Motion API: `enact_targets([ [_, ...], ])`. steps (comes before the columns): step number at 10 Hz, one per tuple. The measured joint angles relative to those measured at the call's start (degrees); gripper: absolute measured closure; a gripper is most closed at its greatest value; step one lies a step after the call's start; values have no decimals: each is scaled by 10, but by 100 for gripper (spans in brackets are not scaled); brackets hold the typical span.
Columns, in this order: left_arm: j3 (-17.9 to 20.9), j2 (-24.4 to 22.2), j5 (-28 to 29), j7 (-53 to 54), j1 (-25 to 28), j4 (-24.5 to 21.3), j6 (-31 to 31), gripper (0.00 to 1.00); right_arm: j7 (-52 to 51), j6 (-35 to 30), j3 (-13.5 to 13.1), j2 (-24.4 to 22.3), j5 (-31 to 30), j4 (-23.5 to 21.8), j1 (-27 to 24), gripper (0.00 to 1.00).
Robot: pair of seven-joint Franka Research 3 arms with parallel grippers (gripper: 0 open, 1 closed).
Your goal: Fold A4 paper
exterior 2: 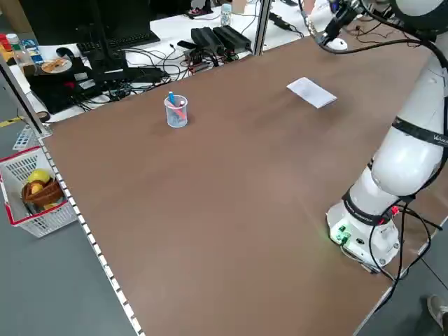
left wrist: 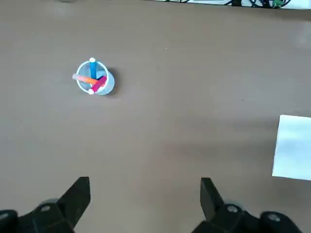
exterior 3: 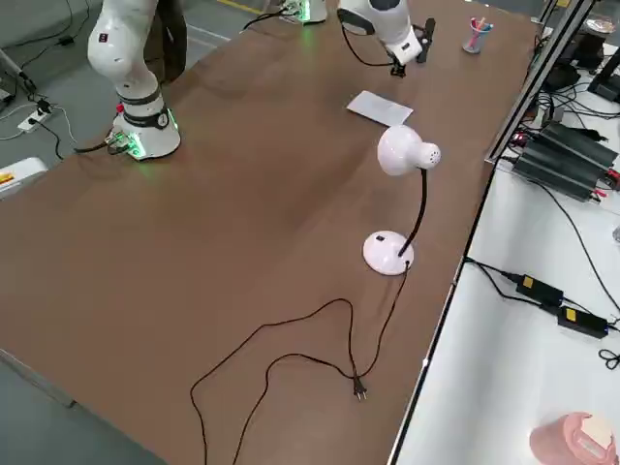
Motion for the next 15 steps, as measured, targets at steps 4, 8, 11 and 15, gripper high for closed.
enact_targets([
  [4, 11, -14, 0, 12, 4, -2, -47, 0, -27, -225, -10, -179, -277, -89, -143, 1],
  [8, 12, -15, 0, 10, 4, -19, -50, 0, 25, -450, -11, -265, -447, -3, -235, 1],
  [11, 12, -16, 0, -2, 4, -24, -45, 0, 79, -561, -34, -267, -458, 94, -288, 2],
  [15, 12, -16, 0, -3, 12, -28, -30, 0, 85, -619, -39, -265, -458, 155, -325, 1],
])
